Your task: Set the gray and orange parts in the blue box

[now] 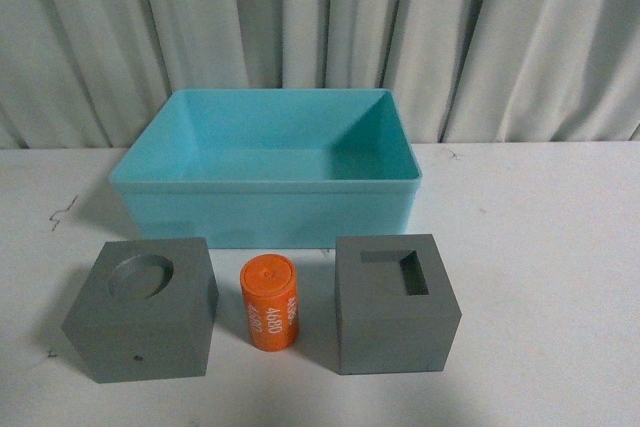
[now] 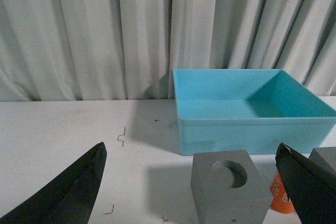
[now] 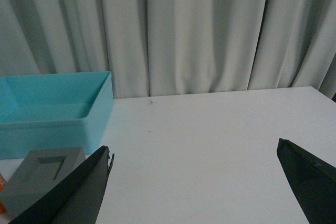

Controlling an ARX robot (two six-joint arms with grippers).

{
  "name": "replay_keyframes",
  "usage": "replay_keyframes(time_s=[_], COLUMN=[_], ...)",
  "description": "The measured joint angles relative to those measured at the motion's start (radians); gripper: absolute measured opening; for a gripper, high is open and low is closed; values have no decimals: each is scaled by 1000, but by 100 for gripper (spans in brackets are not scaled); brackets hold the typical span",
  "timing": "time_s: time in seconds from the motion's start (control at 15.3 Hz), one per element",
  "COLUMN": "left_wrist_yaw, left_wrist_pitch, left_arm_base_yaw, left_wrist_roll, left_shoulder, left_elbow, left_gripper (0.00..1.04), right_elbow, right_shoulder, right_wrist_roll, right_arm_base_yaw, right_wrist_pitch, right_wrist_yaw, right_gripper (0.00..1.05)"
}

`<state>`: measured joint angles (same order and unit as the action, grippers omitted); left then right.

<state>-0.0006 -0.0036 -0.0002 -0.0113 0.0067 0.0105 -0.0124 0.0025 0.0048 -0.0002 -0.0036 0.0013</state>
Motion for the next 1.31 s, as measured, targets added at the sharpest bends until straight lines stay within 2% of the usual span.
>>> replay_keyframes(time_s=[1.31], left_wrist_yaw=[0], left_wrist_pitch=[0], left_arm_base_yaw=[0], left_wrist_roll=[0], left_shoulder=[0], left_elbow=[0], left_gripper=[98], right_elbow=[0], right_shoulder=[0], right_wrist_roll=[0], right_arm_base_yaw=[0], right_wrist_pitch=[0], right_wrist_yaw=[0], right_gripper=[98])
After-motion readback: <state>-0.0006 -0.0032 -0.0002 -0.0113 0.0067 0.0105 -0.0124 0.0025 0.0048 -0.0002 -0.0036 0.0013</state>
